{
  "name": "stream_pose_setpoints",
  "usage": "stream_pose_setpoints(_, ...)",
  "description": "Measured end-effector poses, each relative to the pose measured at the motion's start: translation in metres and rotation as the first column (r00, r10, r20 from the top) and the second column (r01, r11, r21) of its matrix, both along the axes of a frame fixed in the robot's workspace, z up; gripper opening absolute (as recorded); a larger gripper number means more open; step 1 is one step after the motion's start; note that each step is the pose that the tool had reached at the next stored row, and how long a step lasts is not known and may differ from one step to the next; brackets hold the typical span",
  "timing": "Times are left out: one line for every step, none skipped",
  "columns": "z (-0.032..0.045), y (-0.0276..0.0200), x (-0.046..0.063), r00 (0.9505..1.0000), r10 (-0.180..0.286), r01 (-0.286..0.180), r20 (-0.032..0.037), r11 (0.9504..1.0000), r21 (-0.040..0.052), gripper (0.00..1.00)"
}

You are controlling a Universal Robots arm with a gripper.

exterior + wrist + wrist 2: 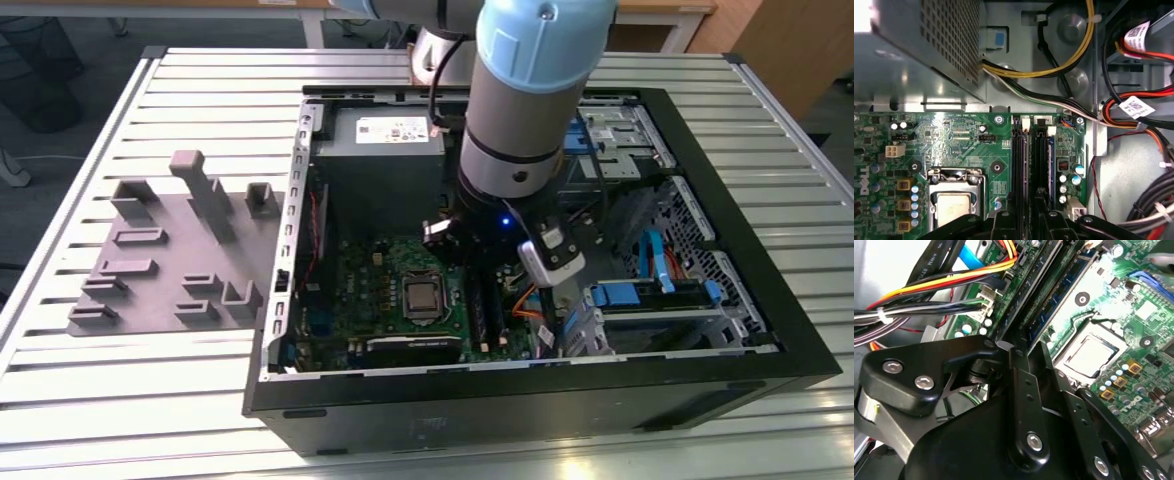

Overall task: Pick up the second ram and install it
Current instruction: 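Press down the second ram until it locks into place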

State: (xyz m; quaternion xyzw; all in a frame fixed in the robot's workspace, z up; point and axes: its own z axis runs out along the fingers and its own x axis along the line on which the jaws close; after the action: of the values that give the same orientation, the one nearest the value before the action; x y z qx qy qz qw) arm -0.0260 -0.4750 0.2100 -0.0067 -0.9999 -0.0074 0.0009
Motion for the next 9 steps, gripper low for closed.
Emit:
stream_pose_setpoints(0.0025,0.0000,0.000,1.0000,0.000,0.000,-0.0003,1.0000,-0.0001,0.27)
stream_pose_setpoints(0.0048,0.0000,0.000,1.0000,0.000,0.000,-0.0004,1.0000,0.0000,0.27)
stream_pose_setpoints(0.0071,0.0000,0.000,1.0000,0.000,0.000,-0.0006,1.0000,0.0000,0.27)
stream_pose_setpoints(0.0096,0.0000,0.000,1.0000,0.000,0.000,-0.0007,1.0000,-0.0001,0.27)
stream_pose_setpoints(0.0118,0.0000,0.000,1.0000,0.000,0.000,-0.0008,1.0000,0.0001,0.26)
stream_pose_setpoints(0.0140,0.0000,0.000,1.0000,0.000,0.000,-0.0012,1.0000,0.0000,0.26)
stream_pose_setpoints(0.0150,0.0000,0.000,1.0000,0.000,0.000,-0.0015,1.0000,-0.0001,0.20)
stream_pose_setpoints(0.0151,0.0000,0.000,1.0000,0.000,0.000,-0.0015,1.0000,0.0002,0.13)
stream_pose_setpoints(0.0151,0.0001,0.000,1.0000,0.000,0.000,-0.0016,1.0000,0.0003,0.13)
